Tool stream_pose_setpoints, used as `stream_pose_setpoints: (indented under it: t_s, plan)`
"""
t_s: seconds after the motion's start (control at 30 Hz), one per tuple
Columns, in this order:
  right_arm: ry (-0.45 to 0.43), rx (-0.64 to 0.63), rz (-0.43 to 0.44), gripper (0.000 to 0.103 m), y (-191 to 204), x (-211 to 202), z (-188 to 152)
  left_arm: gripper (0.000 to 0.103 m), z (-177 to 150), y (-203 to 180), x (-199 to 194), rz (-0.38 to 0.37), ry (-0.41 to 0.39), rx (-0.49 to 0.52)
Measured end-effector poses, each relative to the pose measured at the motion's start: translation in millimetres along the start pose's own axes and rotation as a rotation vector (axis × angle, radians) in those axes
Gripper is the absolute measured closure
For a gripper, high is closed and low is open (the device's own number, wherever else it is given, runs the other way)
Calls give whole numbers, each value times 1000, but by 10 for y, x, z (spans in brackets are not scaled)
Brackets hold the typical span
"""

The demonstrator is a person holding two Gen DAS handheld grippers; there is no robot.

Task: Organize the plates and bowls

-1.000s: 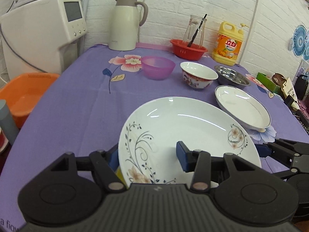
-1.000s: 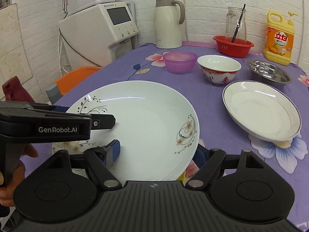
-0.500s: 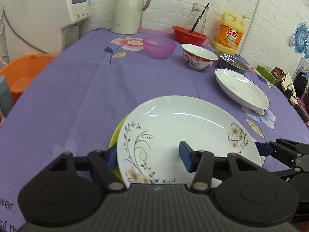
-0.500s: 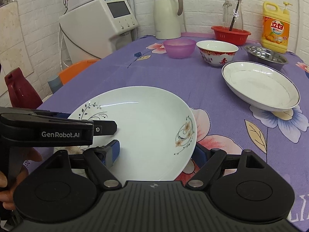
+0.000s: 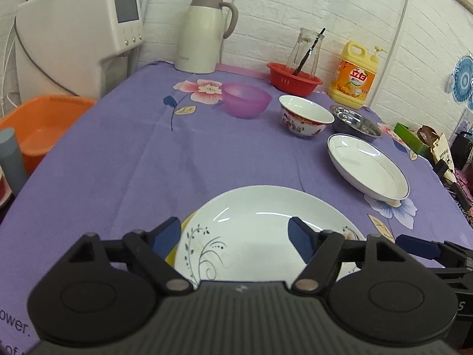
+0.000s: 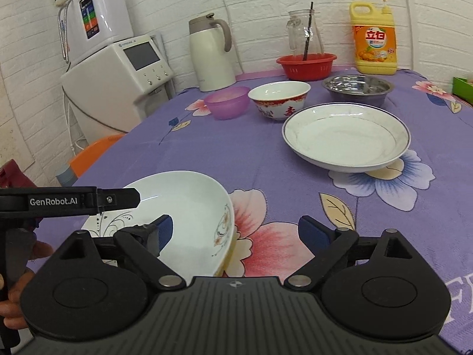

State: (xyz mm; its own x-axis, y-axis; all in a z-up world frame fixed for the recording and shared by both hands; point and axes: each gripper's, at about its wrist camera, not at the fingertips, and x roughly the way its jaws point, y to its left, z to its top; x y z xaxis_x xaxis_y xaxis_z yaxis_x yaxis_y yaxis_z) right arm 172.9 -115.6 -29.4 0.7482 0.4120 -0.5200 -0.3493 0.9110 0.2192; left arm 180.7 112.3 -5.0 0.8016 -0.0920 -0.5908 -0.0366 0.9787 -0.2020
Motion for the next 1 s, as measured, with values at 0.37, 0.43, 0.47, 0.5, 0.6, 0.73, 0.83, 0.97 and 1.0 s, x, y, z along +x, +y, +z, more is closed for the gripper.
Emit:
stream_pose_setpoints:
  t_s: [0.37,0.43,0.47,0.5,0.6,0.73,0.83,0.97,1.0]
  plan:
    - [-6,111,-39,0,-363,-54,39,30,172,-316,31,-44,-23,39]
    - [-2,133,-51,0,-426,-57,57,30,196,-369,48,-46,-23,47]
    - [0,141,-60,0,-451,-64,65,30,207,-400,63,-48,-21,52]
    - [1,147,-75,0,-476,-73,71,30,213,-427,76,-49,-19,57]
    - [11,148,-115,0,-553,-96,82,30,221,-491,122,-50,-8,67]
    - [-1,186,-95,0,-752,-141,43,30,228,-557,209,-72,13,69]
    - [-15,223,-98,0,-912,-161,77,30,263,-636,289,-92,32,71]
    - [-37,225,-145,0,-1107,-146,184,30,345,-763,411,-110,45,81]
    - [-42,216,-149,0,-1159,-120,232,30,382,-799,459,-121,53,84]
